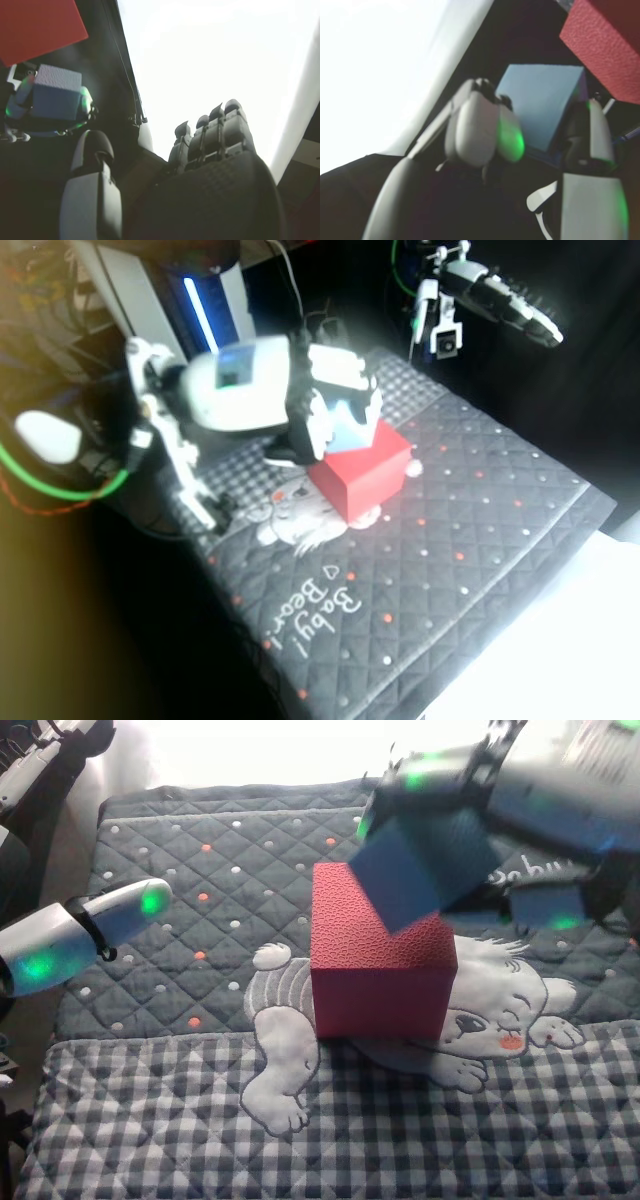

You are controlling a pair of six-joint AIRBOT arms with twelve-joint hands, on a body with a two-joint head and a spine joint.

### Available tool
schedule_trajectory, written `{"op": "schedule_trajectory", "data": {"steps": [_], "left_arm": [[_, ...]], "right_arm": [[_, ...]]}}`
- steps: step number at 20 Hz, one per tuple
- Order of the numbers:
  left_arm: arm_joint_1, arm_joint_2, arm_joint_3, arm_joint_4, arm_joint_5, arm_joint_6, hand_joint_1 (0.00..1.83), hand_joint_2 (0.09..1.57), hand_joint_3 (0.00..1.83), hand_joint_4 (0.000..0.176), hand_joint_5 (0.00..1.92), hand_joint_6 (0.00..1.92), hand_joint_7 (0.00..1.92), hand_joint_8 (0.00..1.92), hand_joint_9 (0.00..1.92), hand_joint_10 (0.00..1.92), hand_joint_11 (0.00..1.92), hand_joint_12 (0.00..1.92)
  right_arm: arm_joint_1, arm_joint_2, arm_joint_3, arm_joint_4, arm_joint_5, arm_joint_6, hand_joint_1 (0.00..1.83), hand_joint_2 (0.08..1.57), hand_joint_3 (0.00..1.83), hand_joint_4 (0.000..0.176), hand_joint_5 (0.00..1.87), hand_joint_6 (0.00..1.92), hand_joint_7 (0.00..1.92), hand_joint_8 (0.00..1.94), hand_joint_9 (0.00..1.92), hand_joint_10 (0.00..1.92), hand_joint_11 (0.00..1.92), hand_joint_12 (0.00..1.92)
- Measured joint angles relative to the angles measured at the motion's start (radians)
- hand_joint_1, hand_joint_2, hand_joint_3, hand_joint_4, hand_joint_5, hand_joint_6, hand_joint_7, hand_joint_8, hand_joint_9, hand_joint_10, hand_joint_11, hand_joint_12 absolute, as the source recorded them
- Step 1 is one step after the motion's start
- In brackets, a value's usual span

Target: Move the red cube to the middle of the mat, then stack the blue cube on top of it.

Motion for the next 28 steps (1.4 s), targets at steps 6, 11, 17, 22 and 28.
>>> {"op": "schedule_trajectory", "data": {"steps": [6, 11, 17, 22, 28], "left_arm": [[0.013, 0.0, 0.0, -0.032, -0.019, 0.0, 0.47, 1.11, 0.01, 0.135, 0.07, 0.0, 0.0, 0.0, 0.0, 0.0, 0.0, 0.0], [0.025, 0.0, 0.0, -0.047, -0.044, -0.001, 0.49, 1.1, 0.0, 0.111, 0.09, 0.0, 0.0, 0.0, 0.0, 0.0, 0.0, 0.0], [0.038, 0.0, -0.002, -0.064, -0.057, 0.0, 0.48, 1.12, 0.0, 0.114, 0.08, 0.0, 0.0, 0.0, 0.0, 0.0, 0.0, 0.0], [0.046, 0.0, -0.003, -0.071, -0.071, -0.002, 0.49, 1.12, 0.0, 0.122, 0.07, 0.0, 0.0, 0.0, 0.0, 0.0, 0.0, 0.0], [0.054, -0.001, -0.006, -0.082, -0.078, -0.004, 0.46, 1.04, 0.0, 0.118, 0.07, 0.0, 0.0, 0.0, 0.0, 0.0, 0.0, 0.0]], "right_arm": [[0.029, -0.013, 0.017, -0.069, -0.072, 0.033, 0.66, 1.47, 0.0, 0.0, 0.06, 1.12, 0.08, 0.91, 0.01, 1.46, 0.03, 1.92], [0.032, -0.019, 0.02, -0.1, -0.14, 0.033, 0.51, 1.36, 0.0, 0.0, 0.0, 0.39, 0.01, 0.17, 0.0, 0.52, 0.0, 1.31], [0.035, -0.024, 0.024, -0.111, -0.166, 0.035, 0.45, 1.31, 0.0, 0.0, 0.0, 0.0, 0.0, 0.0, 0.0, 0.0, 0.0, 0.0], [0.035, -0.024, 0.027, -0.103, -0.169, 0.035, 0.52, 1.03, 0.0, 0.047, 0.0, 0.0, 0.0, 0.0, 0.0, 0.0, 0.0, 0.0], [0.035, 0.109, -0.064, -0.072, -0.077, 0.035, 0.43, 1.06, 0.0, 0.007, 0.0, 0.0, 0.0, 0.0, 0.0, 0.0, 0.0, 0.0]]}}
